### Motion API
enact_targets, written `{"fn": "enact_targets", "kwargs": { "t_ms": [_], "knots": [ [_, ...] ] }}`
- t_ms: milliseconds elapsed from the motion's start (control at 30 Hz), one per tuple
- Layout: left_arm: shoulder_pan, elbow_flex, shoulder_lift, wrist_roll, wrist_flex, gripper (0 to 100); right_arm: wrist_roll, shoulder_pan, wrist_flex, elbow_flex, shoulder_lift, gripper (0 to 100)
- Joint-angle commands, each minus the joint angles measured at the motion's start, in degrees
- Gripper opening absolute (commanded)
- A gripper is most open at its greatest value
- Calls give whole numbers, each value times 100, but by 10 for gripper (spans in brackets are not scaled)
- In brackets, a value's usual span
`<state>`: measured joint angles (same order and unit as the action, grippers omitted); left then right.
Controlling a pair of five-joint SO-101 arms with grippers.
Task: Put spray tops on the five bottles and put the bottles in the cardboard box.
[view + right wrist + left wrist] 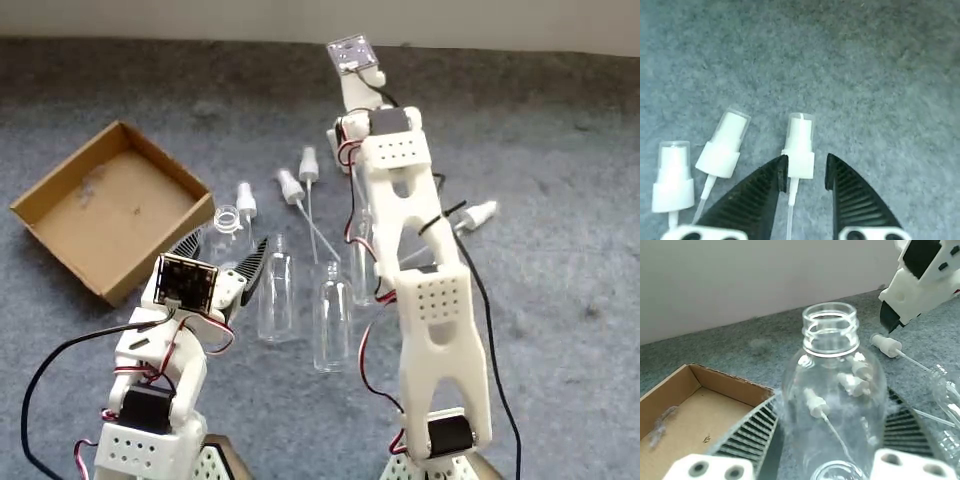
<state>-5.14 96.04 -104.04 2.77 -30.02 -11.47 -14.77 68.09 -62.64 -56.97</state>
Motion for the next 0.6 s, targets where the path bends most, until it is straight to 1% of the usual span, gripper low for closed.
{"fn": "enact_targets", "kwargs": {
  "t_ms": [0, 133, 267, 367, 433, 567],
  "knots": [
    [-84, 110, -48, -44, -9, 203, 18, -57, 31, -1015, -295, 121],
    [-84, 110, -48, -44, -18, 203, 9, -119, 31, -1516, -769, 121],
    [-84, 110, -40, -44, -18, 203, -53, -224, 40, -1596, -866, 122],
    [-84, 110, -40, -35, -18, 203, -431, -277, 57, -1596, -875, 166],
    [-84, 110, -40, -35, -18, 203, -457, -277, 242, -1596, -910, 190],
    [-84, 110, -40, -35, -18, 203, -466, -259, 374, -1596, -910, 191]
  ]
}}
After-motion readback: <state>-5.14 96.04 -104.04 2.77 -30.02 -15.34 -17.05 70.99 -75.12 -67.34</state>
